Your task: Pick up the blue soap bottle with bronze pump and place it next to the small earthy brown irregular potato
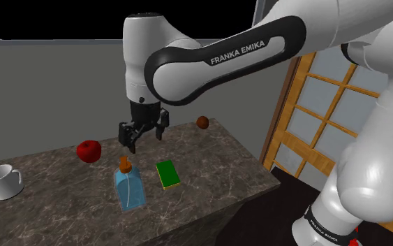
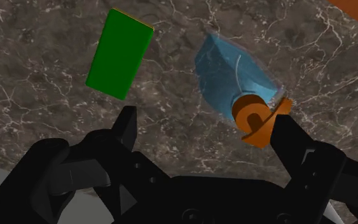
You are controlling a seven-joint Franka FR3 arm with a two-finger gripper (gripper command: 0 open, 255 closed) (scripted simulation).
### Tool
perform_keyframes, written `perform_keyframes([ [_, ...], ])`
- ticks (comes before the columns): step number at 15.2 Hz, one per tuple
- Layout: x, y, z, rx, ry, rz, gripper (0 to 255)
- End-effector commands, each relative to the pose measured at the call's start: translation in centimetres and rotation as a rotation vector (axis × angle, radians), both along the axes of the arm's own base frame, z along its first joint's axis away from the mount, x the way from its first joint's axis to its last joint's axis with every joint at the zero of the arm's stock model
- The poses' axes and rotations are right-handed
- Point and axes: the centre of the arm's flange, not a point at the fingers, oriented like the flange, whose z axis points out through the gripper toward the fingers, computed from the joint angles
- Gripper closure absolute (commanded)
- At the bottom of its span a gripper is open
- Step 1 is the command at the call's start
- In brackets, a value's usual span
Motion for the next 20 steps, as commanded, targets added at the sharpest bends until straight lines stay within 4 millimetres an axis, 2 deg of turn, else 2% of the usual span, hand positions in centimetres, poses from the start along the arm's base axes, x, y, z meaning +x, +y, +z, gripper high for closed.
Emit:
perform_keyframes([
  [1,1.0,2.0,-1.2,0.0,0.005,-0.003,0],
  [5,3.0,6.1,-3.2,-0.001,0.014,-0.007,0],
  [13,3.4,6.3,-7.2,-0.001,0.014,-0.007,0],
  [20,3.4,6.3,-7.2,-0.001,0.014,-0.007,0],
])
